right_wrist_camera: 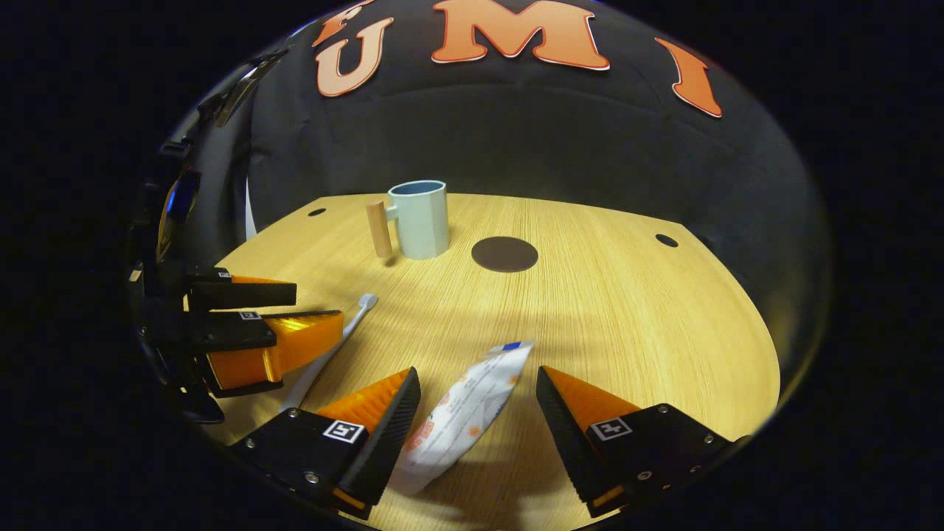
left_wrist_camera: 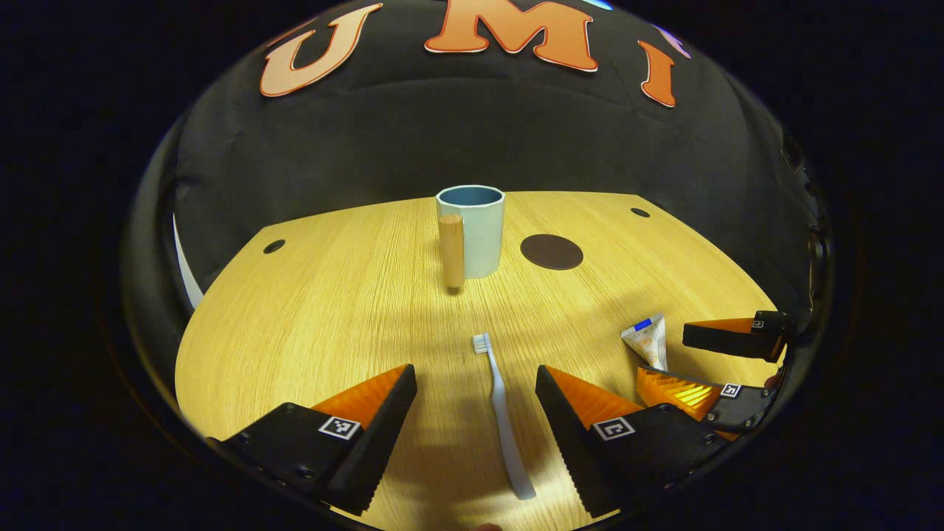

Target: Put the toothbrush and toothpaste on the desktop into the cup, then pick up the cup and place it on the coaster on the desktop.

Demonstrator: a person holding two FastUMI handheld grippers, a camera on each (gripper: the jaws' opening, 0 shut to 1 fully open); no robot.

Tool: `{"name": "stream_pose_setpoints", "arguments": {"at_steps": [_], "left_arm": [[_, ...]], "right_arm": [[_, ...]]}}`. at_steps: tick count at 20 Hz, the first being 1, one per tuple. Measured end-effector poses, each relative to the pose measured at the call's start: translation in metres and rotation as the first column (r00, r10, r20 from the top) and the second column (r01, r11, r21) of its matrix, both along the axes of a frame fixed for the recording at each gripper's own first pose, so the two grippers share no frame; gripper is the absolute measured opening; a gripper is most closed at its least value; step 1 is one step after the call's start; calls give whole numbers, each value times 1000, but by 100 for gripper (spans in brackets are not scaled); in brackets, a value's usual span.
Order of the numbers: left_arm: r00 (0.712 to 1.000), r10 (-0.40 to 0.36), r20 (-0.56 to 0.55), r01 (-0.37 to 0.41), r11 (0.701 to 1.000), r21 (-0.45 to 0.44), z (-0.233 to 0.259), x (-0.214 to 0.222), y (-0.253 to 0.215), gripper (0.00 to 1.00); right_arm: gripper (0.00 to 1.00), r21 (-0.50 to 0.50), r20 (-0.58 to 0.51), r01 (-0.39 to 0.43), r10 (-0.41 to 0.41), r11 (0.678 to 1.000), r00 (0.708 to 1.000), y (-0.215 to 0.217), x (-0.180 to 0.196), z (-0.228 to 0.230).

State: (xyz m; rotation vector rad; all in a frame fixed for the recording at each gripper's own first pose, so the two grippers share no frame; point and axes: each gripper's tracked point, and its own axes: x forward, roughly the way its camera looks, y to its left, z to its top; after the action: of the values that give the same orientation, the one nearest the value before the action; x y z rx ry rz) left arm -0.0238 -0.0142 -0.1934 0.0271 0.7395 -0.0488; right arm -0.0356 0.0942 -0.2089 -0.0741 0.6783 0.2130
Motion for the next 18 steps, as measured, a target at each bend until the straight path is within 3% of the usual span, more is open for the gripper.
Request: {"name": "stream_pose_setpoints", "arguments": {"at_steps": [6,7,8,9,13,15,16,17,18], "left_arm": [[999,-2,-51,1,1000,-8,-7,-5,1,98],[999,-4,-53,4,1000,10,-6,-4,3,98],[999,-4,-53,5,1000,21,-6,-4,1,98],[998,-6,-56,7,1000,22,-7,-4,0,98],[997,2,-81,-1,1000,8,-8,-5,1,98],[995,12,-96,-11,1000,7,-9,-7,3,98],[995,18,-96,-17,1000,13,-7,-5,3,98],[995,22,-101,-21,1000,14,-5,-4,3,98],[993,30,-110,-28,999,19,-4,-3,3,98]], "right_arm": [[75,-3,-30,-32,32,999,999,0,-7,-11],[65,-20,-34,-30,30,999,999,-5,-6,-13],[66,-42,-36,-25,24,999,999,-11,-6,-15],[59,-51,-36,-27,25,998,999,-15,-5,-15],[51,-16,-50,-12,11,1000,999,-18,0,-16],[55,-2,-46,-7,7,1000,999,-17,5,-14],[53,-4,-41,2,-2,1000,999,-19,7,-12],[36,-9,-36,11,-11,1000,999,-20,10,-15],[40,-8,-36,23,-23,1000,999,-23,13,-15]]}}
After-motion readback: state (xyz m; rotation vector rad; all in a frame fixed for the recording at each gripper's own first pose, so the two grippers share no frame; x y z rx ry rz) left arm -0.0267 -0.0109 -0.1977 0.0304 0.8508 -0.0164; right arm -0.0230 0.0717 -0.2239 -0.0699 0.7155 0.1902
